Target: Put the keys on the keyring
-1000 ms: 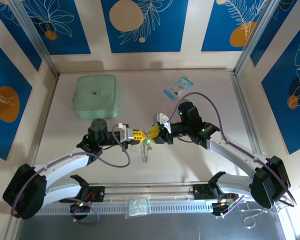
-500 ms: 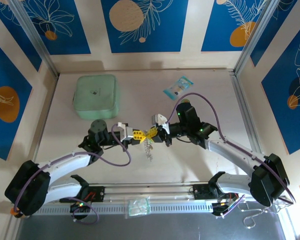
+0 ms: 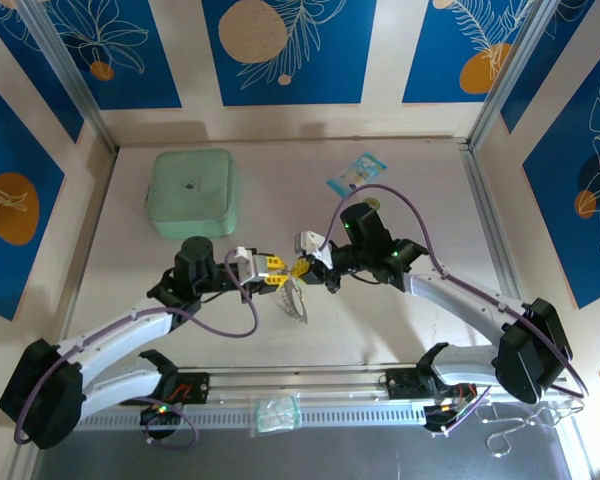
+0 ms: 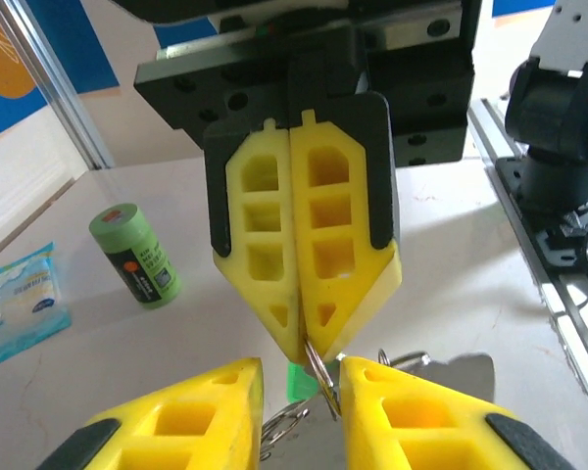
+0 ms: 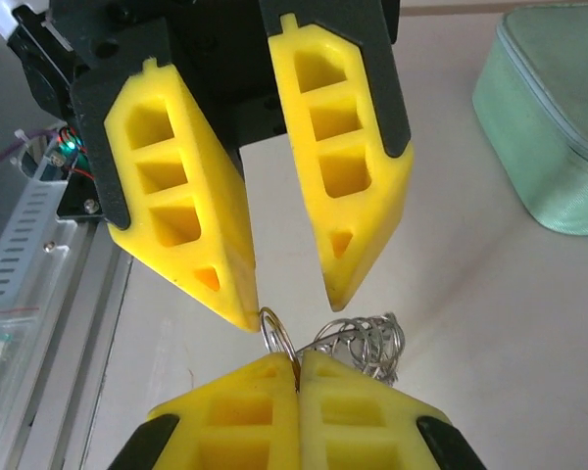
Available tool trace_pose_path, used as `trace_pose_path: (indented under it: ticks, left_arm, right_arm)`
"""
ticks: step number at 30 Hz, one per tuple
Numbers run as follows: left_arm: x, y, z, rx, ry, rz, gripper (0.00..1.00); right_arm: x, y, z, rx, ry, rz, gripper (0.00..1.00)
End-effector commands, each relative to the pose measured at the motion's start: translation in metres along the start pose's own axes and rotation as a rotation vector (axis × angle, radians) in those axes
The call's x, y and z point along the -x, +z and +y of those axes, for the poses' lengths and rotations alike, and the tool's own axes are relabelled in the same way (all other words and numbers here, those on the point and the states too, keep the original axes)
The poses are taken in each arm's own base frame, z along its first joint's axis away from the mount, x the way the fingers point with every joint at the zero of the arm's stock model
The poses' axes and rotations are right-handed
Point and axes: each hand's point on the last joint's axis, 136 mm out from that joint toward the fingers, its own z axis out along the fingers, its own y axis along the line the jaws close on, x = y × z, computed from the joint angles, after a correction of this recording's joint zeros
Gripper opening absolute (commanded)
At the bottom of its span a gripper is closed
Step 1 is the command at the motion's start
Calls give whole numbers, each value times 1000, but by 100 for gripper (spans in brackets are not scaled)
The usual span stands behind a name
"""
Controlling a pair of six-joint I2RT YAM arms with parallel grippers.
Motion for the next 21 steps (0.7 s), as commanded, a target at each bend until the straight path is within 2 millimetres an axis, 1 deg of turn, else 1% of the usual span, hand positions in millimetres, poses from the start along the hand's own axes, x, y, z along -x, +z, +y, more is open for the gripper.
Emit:
trace_pose_path:
  ticks: [1, 6, 9, 12, 15, 16, 17, 18, 19, 21]
  left_arm:
    - [-7, 1, -1, -17, 23, 69, 25]
    - [-8, 3, 0, -27, 17, 80, 24]
    - [-7, 4, 2, -27, 14, 87, 15]
    - [-7, 4, 2, -26, 14, 90, 1]
    - [-2, 3, 4, -15, 19, 74, 0]
    - [0, 2, 4, -7, 16, 63, 0]
    - [3, 2, 6, 5, 8, 45, 0]
    - [7, 2, 8, 19, -6, 21, 0]
    - [11, 2, 9, 30, -29, -14, 0]
    - [16, 1, 11, 47, -80, -71, 0]
  right_arm:
    - [8, -1, 2, 2, -49, 21, 0]
    - [10, 7, 5, 2, -83, 63, 0]
    - [12, 11, 7, 8, -99, 77, 0]
    - [13, 14, 9, 8, -117, 96, 0]
    - [16, 11, 7, 9, -109, 80, 0]
    - [19, 8, 7, 12, -92, 60, 9]
    - [20, 5, 6, 22, -72, 40, 22]
    - [20, 2, 5, 23, -54, 27, 28]
    - [21, -2, 3, 21, -39, 10, 31]
    - [22, -11, 1, -3, -30, -24, 34]
